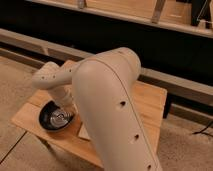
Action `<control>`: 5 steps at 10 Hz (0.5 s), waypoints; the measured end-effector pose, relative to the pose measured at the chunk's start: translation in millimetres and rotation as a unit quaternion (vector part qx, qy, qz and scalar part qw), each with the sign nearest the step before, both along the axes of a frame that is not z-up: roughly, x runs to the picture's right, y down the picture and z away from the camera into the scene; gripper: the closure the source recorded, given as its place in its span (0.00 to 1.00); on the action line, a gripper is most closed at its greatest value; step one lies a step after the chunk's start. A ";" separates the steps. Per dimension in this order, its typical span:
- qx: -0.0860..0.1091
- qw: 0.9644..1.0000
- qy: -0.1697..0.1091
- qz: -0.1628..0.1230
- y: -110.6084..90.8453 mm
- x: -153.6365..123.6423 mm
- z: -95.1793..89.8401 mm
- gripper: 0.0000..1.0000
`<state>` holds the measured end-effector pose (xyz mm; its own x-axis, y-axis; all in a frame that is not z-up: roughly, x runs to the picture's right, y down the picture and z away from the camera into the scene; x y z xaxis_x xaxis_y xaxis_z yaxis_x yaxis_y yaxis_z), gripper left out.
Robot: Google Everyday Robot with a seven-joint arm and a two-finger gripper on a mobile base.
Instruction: Drag the ceramic bowl in a circle
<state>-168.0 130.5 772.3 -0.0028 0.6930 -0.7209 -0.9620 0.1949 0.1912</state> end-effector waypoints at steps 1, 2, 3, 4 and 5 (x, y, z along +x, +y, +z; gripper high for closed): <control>0.000 1.000 0.000 0.000 -0.2 0.4 0.2 0.41; 0.000 1.000 0.001 0.000 0.2 0.7 0.5 0.31; 0.000 1.000 0.001 0.000 0.6 1.0 0.9 0.23; 0.000 1.000 0.001 0.000 0.3 1.1 0.9 0.20; 0.000 1.000 0.001 0.000 0.3 1.0 0.9 0.20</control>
